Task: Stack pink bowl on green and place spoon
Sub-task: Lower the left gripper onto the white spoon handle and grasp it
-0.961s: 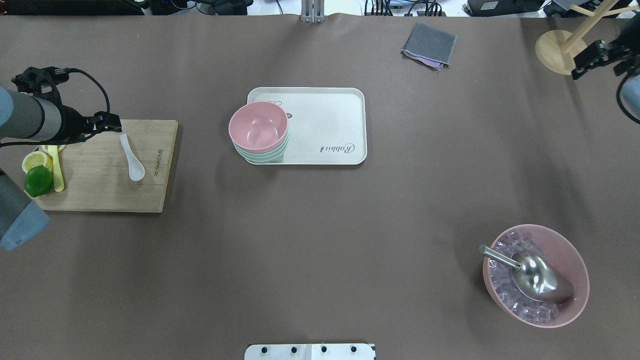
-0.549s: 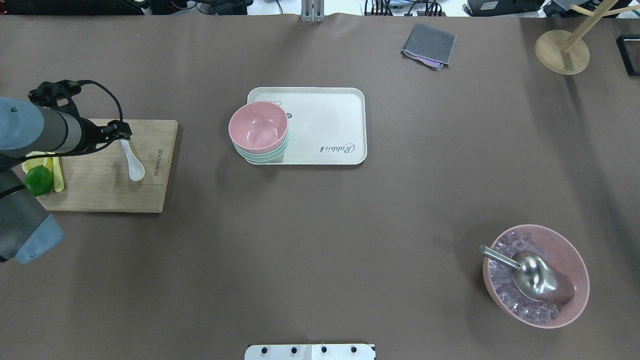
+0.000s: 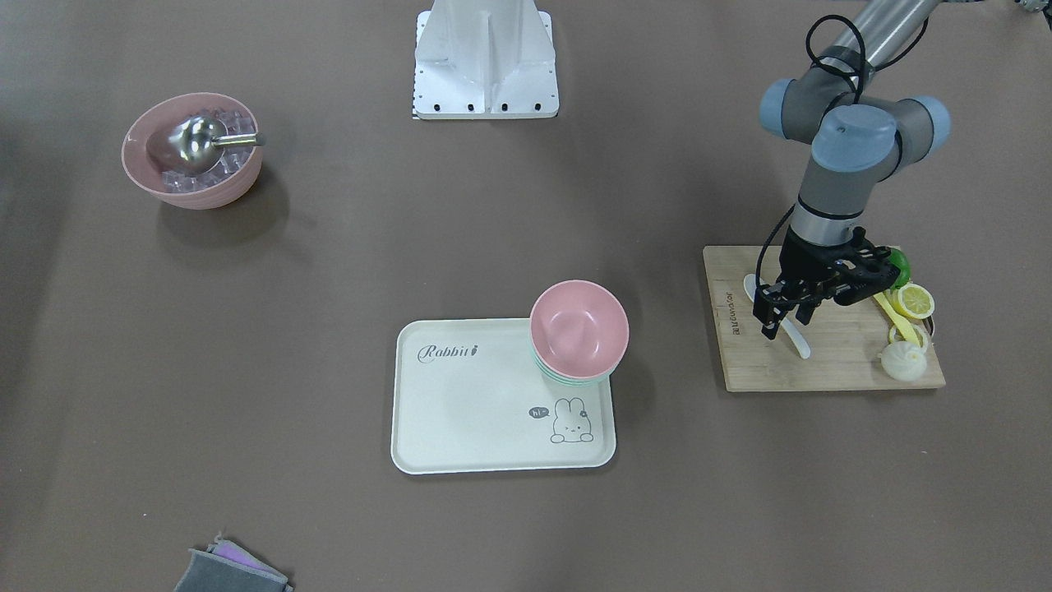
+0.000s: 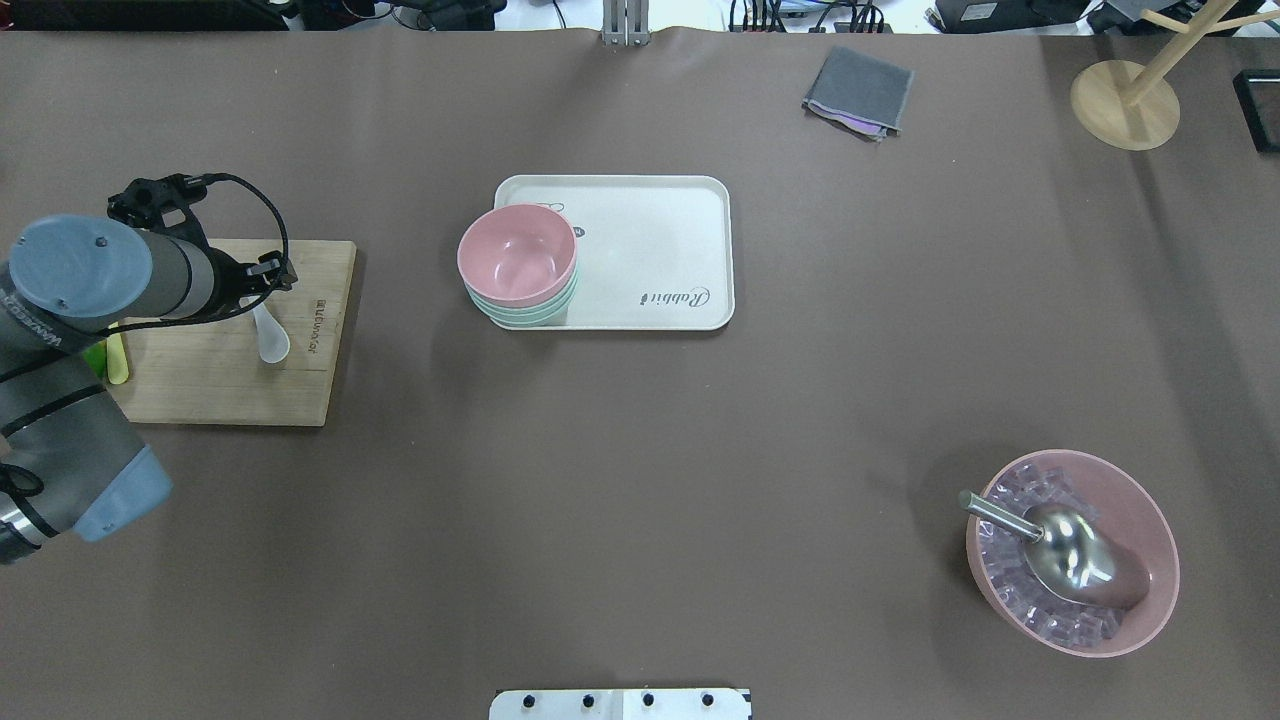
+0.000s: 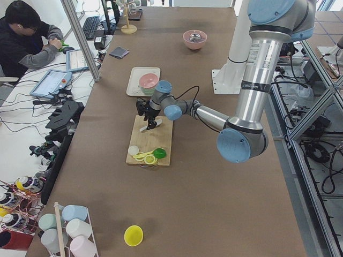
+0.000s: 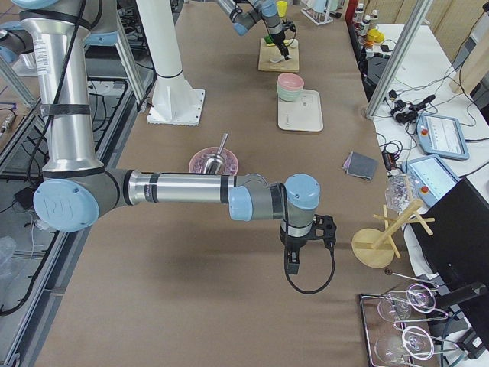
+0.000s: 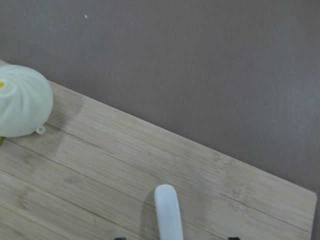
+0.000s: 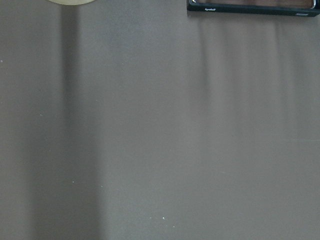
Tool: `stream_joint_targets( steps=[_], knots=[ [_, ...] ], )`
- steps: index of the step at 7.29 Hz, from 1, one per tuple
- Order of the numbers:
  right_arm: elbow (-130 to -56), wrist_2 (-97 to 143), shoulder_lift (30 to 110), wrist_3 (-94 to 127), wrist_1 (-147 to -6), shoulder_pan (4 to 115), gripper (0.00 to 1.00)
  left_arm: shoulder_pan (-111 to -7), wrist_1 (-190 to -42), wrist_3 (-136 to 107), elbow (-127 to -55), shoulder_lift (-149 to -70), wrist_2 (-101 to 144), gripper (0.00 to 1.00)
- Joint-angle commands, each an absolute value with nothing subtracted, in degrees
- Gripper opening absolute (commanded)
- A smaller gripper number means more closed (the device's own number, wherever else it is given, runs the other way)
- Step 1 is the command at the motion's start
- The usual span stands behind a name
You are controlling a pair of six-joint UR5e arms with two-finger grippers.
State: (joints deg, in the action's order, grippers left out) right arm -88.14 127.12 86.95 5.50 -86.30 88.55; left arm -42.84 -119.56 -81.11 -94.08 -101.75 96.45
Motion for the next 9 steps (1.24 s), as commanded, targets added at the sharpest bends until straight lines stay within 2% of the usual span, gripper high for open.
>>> stream_joint_targets(
  steps=[1,4,5,6,8,9],
  knots=[
    [-88.2,127.0,87.1,5.4,-86.3,88.6,1.0,-41.7,-119.4,-80.7,-94.0,-101.3,95.4,0.61],
    [-88.2,127.1,87.1,5.4,-86.2,88.6,1.0,-41.7,-119.4,-80.3,-93.2,-101.1,95.1,0.51],
    [-88.2,127.1,87.1,5.4,-86.2,88.6,1.0,-41.7,-119.4,-80.3,-93.3,-101.1,95.1,0.4],
    [-88.2,127.2,87.1,5.4,-86.2,88.6,1.0,-41.7,-119.4,-80.3,-93.5,-101.2,95.1,0.23],
    [-88.2,127.2,87.1,5.4,-86.2,88.6,1.0,-41.7,-119.4,-80.3,-93.9,-101.6,95.2,0.02],
    [-88.2,127.2,87.1,5.4,-86.2,88.6,1.0,-41.7,-119.4,-80.2,-93.9,-101.8,95.1,0.0]
  ],
)
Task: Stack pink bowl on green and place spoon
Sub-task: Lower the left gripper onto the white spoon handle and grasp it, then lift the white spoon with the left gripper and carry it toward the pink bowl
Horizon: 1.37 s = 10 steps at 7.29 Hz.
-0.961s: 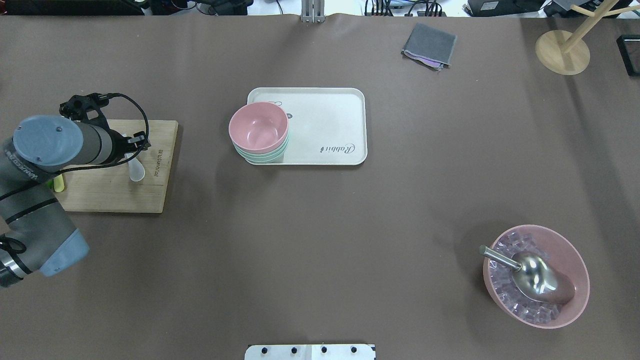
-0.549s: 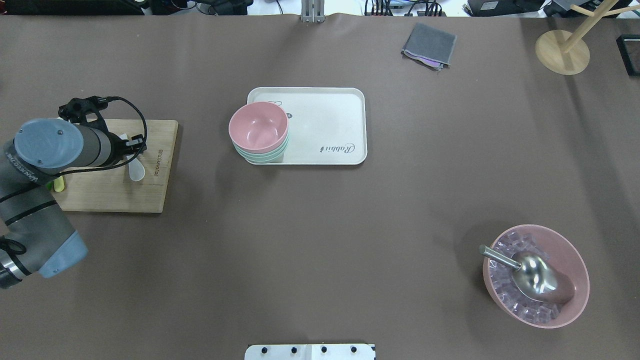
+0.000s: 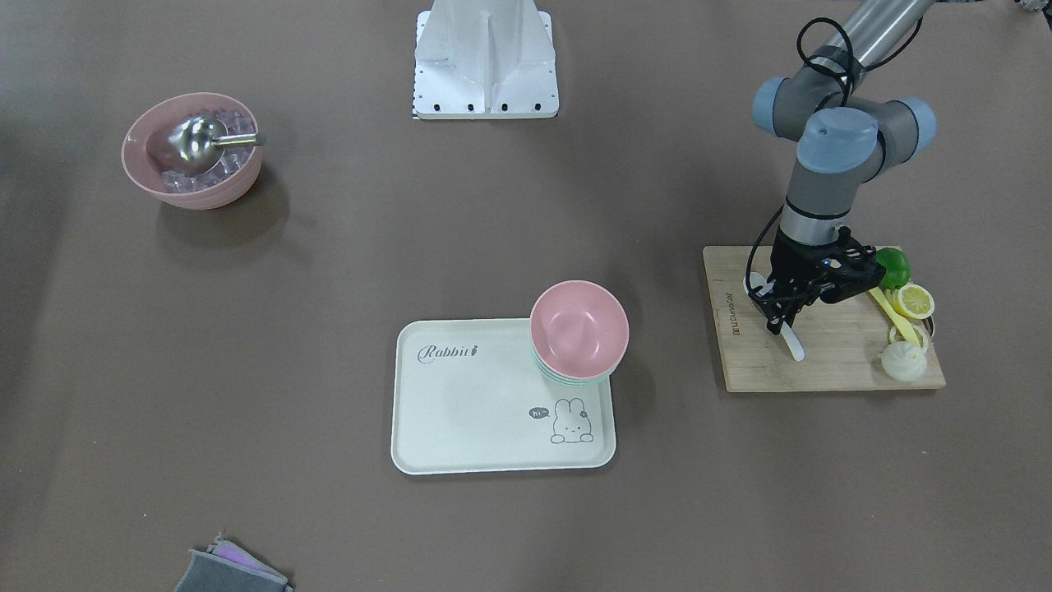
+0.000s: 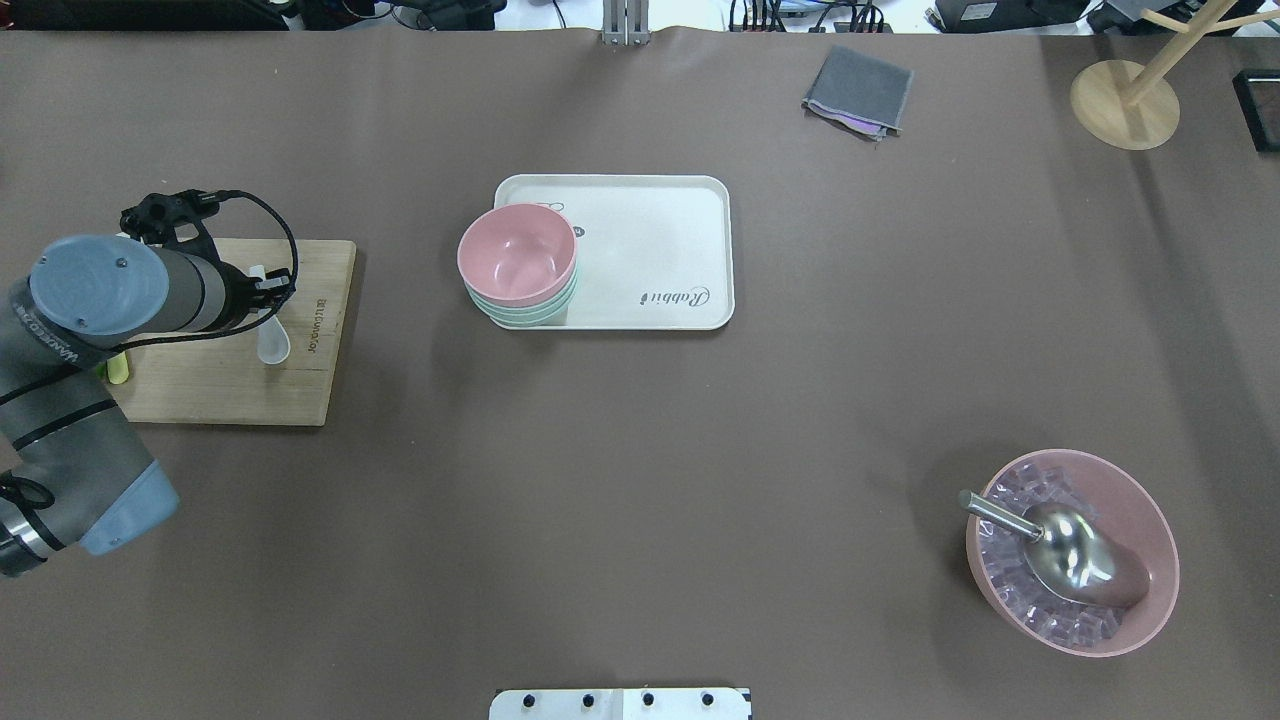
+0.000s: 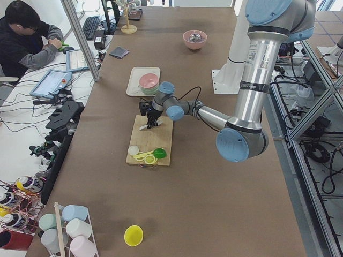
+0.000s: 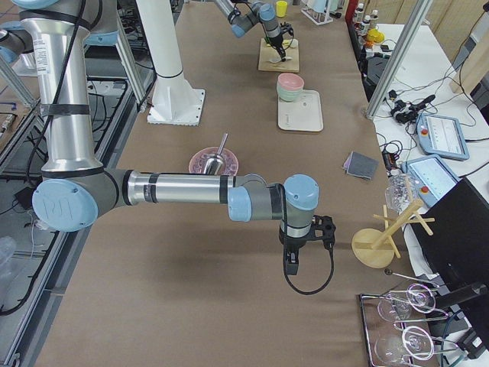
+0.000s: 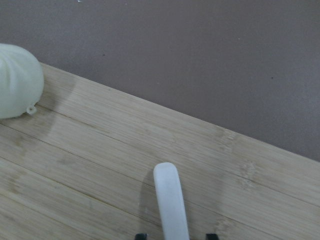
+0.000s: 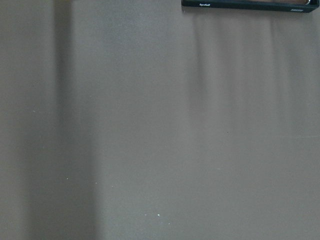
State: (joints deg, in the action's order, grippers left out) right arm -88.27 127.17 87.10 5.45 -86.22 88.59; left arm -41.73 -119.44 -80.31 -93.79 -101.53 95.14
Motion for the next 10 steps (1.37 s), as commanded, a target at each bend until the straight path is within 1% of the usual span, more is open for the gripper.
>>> stream_joint_targets(
  steps=[1,3,7,8,9,10],
  knots=[
    [-88.2,127.2,87.1,5.4,-86.2,88.6,1.0,-41.8,-119.4,-80.2,-94.4,-102.0,95.3,0.0],
    [-87.8,127.0,88.0,5.4,-86.2,88.6,1.0,-41.9,-118.6,-80.2,-95.0,-105.1,95.4,0.0],
    [-87.8,127.2,90.6,5.4,-86.2,88.6,1.0,-41.6,-102.0,-80.9,-94.7,-122.8,95.4,0.0],
    [-87.7,127.2,91.0,5.4,-86.2,88.7,1.0,-41.5,-98.1,-81.0,-93.6,-127.5,95.4,0.0],
    [-87.7,127.2,91.0,5.5,-86.2,88.6,1.0,-41.3,-97.8,-81.2,-90.0,-131.3,95.3,0.0],
    [-87.6,127.2,91.0,5.5,-86.2,88.6,1.0,-40.1,-97.8,-81.2,-87.7,-133.4,95.2,0.0]
  ],
)
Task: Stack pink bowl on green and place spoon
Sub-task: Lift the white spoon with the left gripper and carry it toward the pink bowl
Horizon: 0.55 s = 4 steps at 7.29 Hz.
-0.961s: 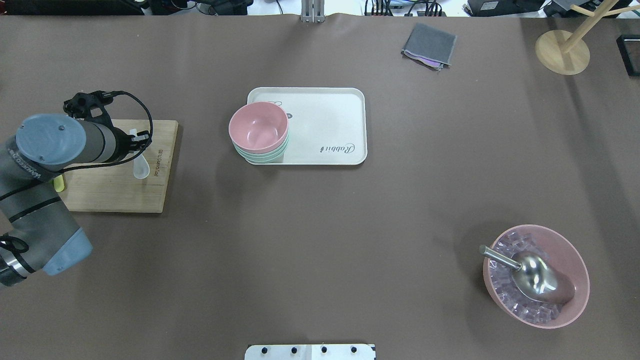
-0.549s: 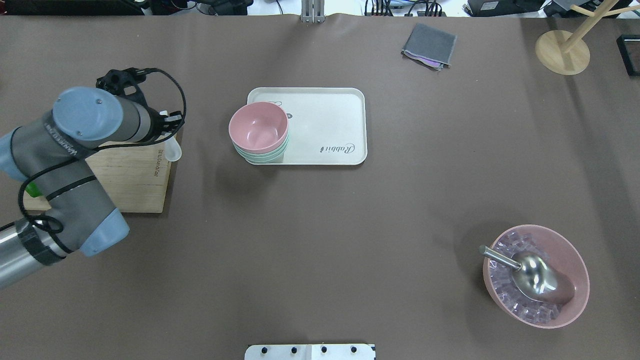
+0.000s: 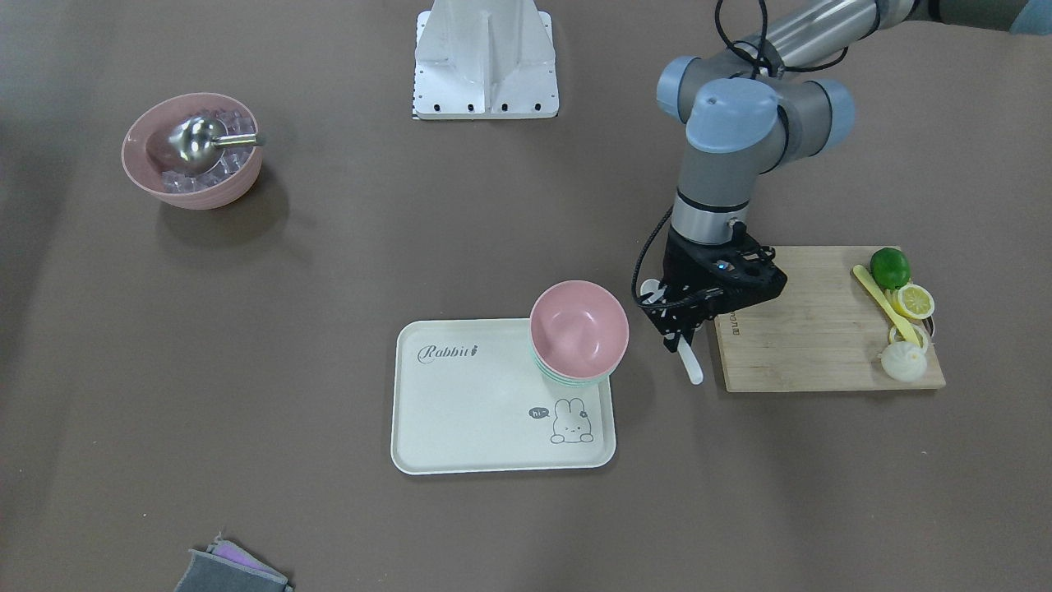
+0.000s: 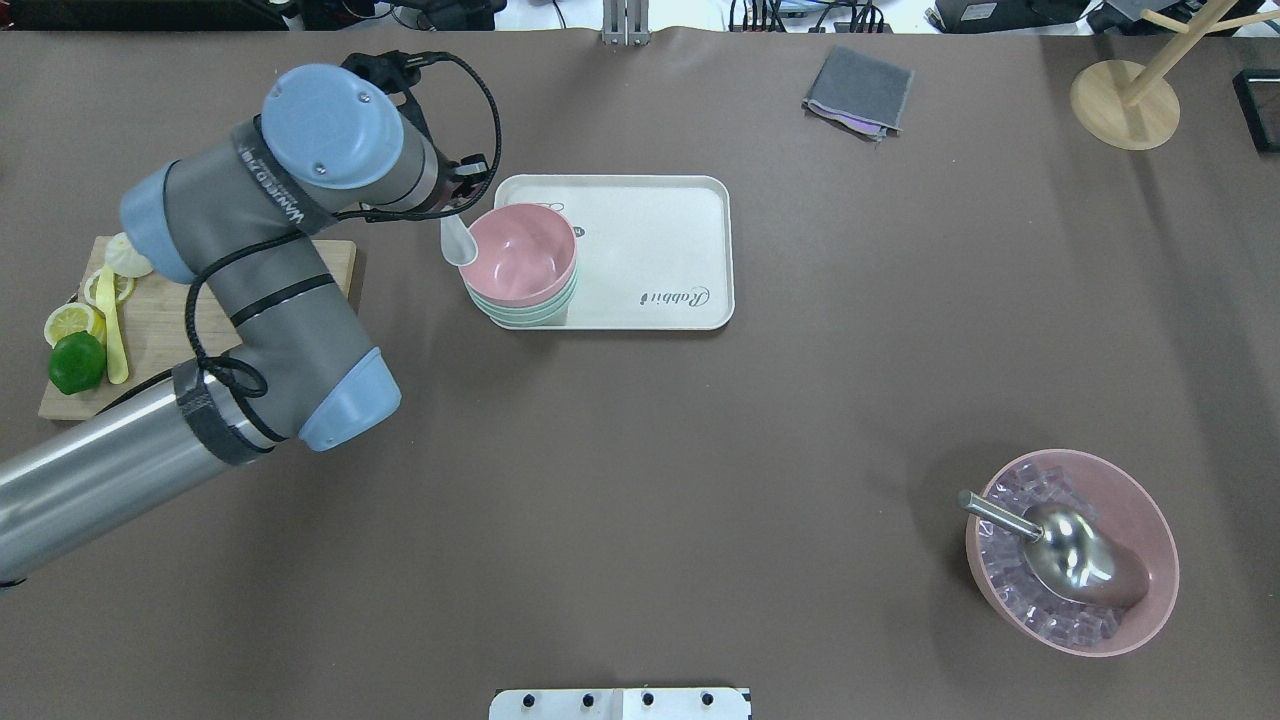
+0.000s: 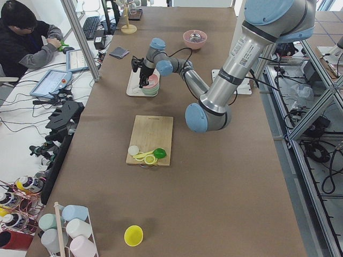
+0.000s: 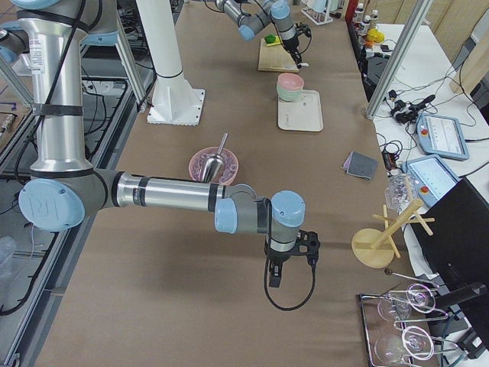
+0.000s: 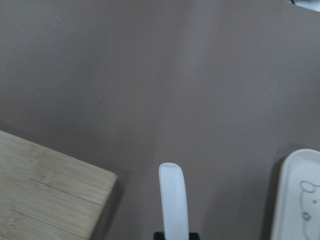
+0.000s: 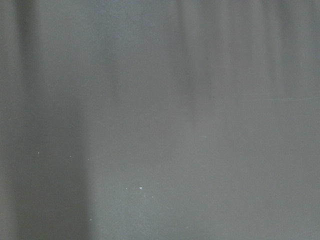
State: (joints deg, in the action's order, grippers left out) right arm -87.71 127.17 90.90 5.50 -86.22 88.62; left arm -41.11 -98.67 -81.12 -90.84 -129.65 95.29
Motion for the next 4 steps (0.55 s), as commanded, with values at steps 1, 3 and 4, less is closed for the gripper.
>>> stream_joint_targets(
  steps=[1,3,4],
  knots=[
    [-87.5,127.2,91.1,5.5,-86.2,88.6,1.0,-38.3,-97.9,-81.1,-87.5,-133.6,93.4,0.0],
    [-87.6,127.2,91.1,5.5,-86.2,88.6,1.0,-35.2,-98.3,-83.6,-86.6,-133.5,90.3,0.0],
    [-87.7,127.2,91.1,5.5,-86.1,88.6,1.0,-34.5,-98.3,-83.8,-86.5,-133.7,90.2,0.0]
  ],
)
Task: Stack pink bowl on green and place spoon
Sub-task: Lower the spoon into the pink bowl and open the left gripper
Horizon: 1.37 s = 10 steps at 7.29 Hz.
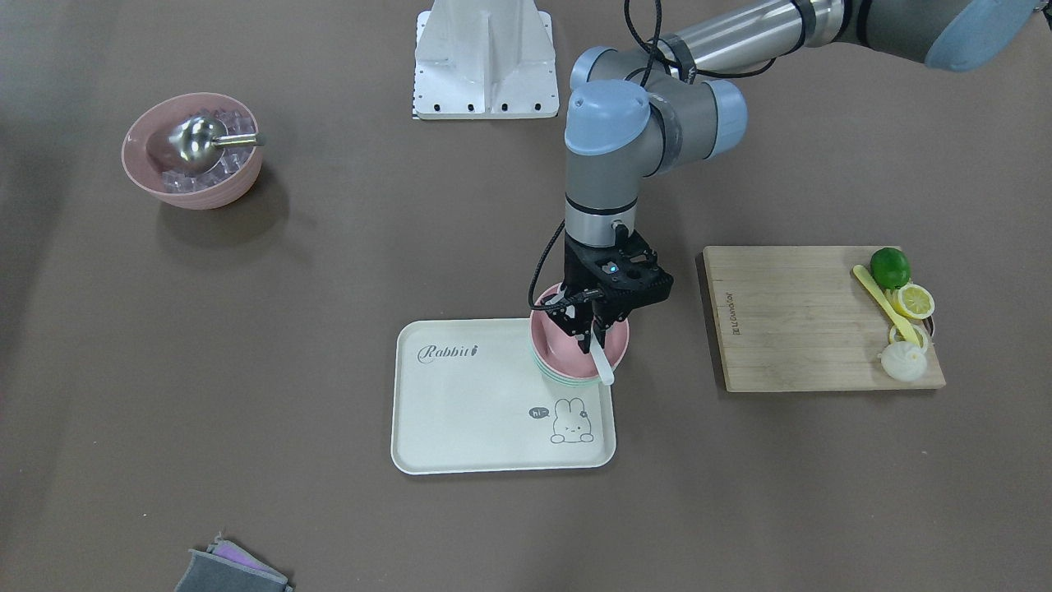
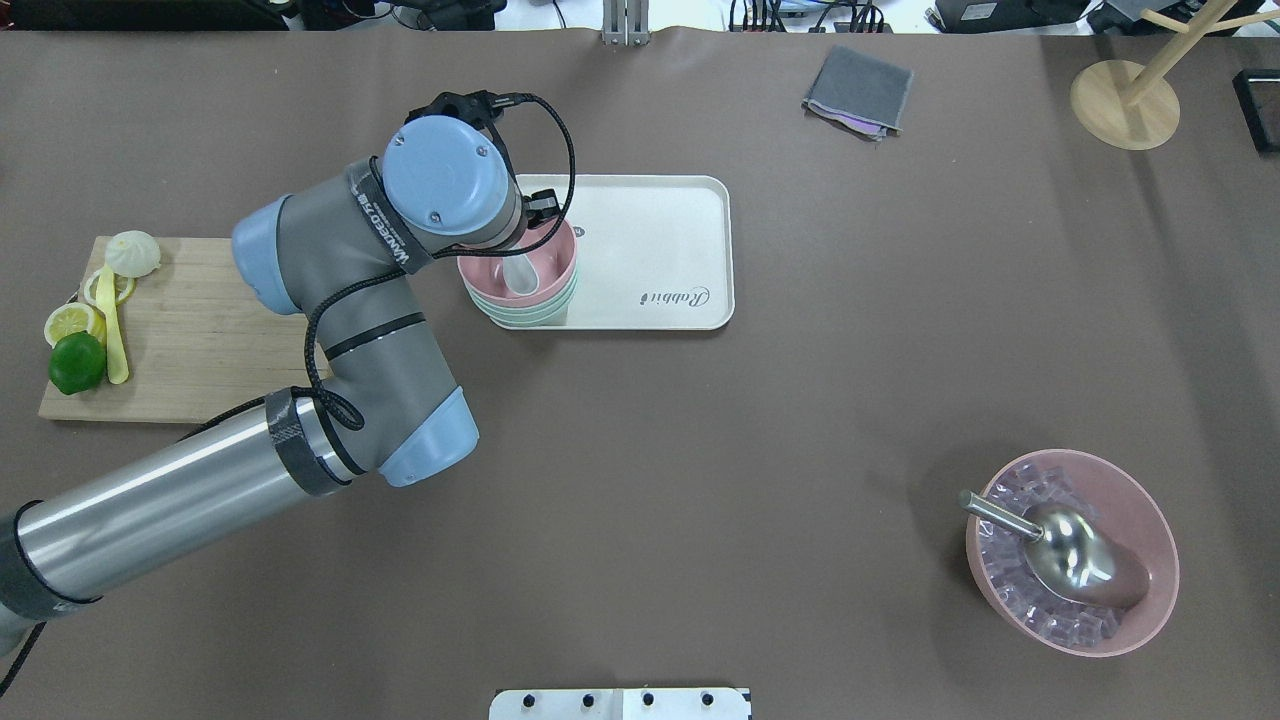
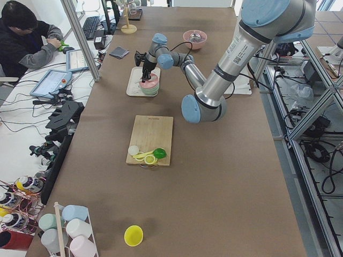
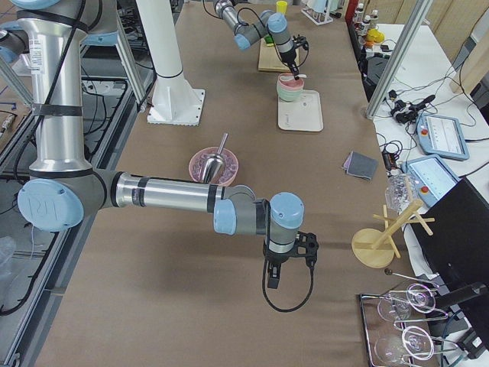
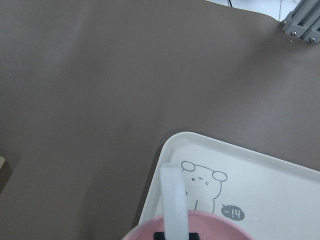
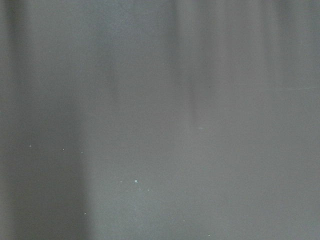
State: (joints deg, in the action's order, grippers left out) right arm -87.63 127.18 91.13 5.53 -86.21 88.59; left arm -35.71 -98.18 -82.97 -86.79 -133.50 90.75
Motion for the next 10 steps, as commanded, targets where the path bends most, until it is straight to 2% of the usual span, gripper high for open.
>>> stream_joint_targets(
  steps=[1,2,3,4,7,8,10],
  knots=[
    [-87.7,127.2,91.1,5.5,-86.2,88.6,1.0,-34.5,-98.3,-83.8,-86.4,-133.7,90.2,0.0],
    [-87.9,127.2,91.1,5.5,-86.2,88.6,1.0,-34.5,-98.3,-83.8,-86.5,-133.7,90.2,0.2],
    [-87.9,127.2,91.1,5.5,-86.2,88.7,1.0,-34.5,-98.4,-83.6,-86.5,-133.7,90.2,0.68],
    [-87.9,127.2,91.1,5.5,-86.2,88.6,1.0,-34.5,-98.4,-83.4,-86.6,-133.6,89.7,0.97],
    [-87.9,127.2,91.1,5.5,-86.2,88.6,1.0,-35.2,-97.8,-78.5,-88.8,-133.5,90.1,0.98],
    [-87.8,127.1,91.1,5.5,-86.1,88.7,1.0,-37.8,-97.1,-71.2,-90.9,-132.5,93.4,0.98],
    [-87.8,127.1,91.1,5.5,-86.1,88.7,1.0,-47.8,-89.6,-48.0,-98.0,-125.6,106.7,0.98]
  ],
)
